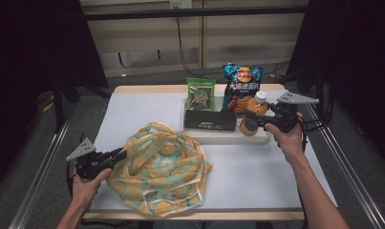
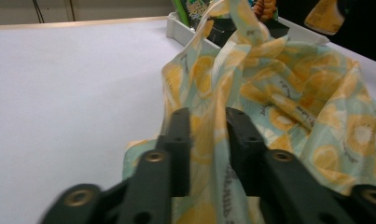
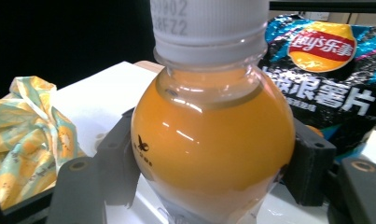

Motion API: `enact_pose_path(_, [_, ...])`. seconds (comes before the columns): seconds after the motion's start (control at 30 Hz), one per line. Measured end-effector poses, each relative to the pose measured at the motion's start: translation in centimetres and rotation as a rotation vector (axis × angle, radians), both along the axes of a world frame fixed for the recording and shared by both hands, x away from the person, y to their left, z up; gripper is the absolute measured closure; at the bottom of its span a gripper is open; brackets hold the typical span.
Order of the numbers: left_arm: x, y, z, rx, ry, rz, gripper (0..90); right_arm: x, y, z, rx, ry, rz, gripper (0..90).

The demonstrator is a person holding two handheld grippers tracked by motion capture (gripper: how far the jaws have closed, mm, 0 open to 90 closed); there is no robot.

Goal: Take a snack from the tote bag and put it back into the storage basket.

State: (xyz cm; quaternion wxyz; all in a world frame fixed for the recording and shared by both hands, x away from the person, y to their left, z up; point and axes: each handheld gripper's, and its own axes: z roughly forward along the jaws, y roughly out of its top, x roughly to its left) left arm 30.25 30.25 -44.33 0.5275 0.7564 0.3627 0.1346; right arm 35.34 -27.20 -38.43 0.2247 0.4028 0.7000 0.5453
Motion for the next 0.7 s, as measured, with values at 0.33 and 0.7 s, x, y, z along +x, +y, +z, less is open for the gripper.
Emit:
enact_pose_path(0.33, [-0.9,-2.3,2.2,-0.007,-0.054,-0.048,52.4,1.8,-1.0,-0.9,-0.011,0.009,-0.007,31.2])
enact_pose_path(0.7, [-2.0,-4.0,1.4,-0.016,-0.03,-0.088,47.7,3.3,-1.4,-2.5,-0.053,0.048,-0.017,31.1])
